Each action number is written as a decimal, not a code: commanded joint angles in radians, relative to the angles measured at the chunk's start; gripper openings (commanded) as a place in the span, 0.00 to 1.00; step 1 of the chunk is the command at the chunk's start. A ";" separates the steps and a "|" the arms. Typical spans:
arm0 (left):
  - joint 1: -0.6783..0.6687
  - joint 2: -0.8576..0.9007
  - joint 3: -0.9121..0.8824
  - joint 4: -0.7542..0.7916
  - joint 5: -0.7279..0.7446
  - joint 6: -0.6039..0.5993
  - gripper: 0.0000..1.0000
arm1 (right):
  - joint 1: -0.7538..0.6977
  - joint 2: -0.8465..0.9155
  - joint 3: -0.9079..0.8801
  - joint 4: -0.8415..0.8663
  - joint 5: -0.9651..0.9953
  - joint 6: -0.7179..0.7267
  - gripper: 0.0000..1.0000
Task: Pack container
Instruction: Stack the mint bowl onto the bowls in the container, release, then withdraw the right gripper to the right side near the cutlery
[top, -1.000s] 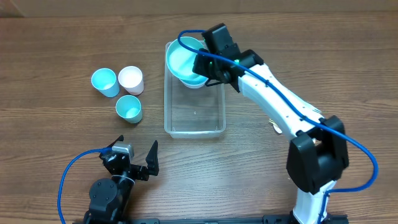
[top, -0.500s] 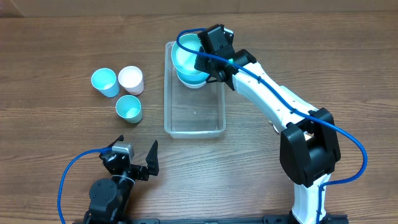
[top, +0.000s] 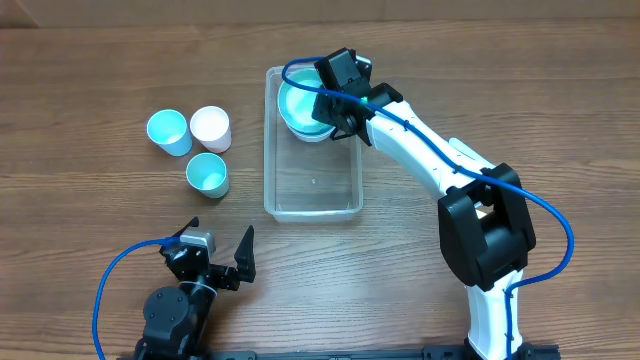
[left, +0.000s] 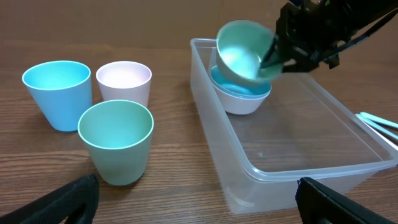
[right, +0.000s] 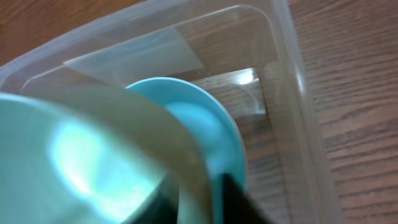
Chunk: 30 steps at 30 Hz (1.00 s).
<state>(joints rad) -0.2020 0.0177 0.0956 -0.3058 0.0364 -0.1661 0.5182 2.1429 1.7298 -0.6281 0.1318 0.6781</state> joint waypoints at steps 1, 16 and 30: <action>0.005 -0.005 -0.003 0.003 -0.003 -0.014 1.00 | -0.003 0.006 0.038 0.006 0.005 -0.006 0.81; 0.005 -0.005 -0.003 0.003 -0.003 -0.014 1.00 | -0.129 -0.279 0.506 -0.908 0.186 -0.041 0.84; 0.005 -0.005 -0.003 0.003 -0.003 -0.014 1.00 | -0.132 -0.856 -0.105 -0.817 0.057 -0.159 0.93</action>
<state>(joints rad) -0.2020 0.0177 0.0956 -0.3061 0.0360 -0.1661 0.3820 1.4479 1.7794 -1.4879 0.3042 0.6083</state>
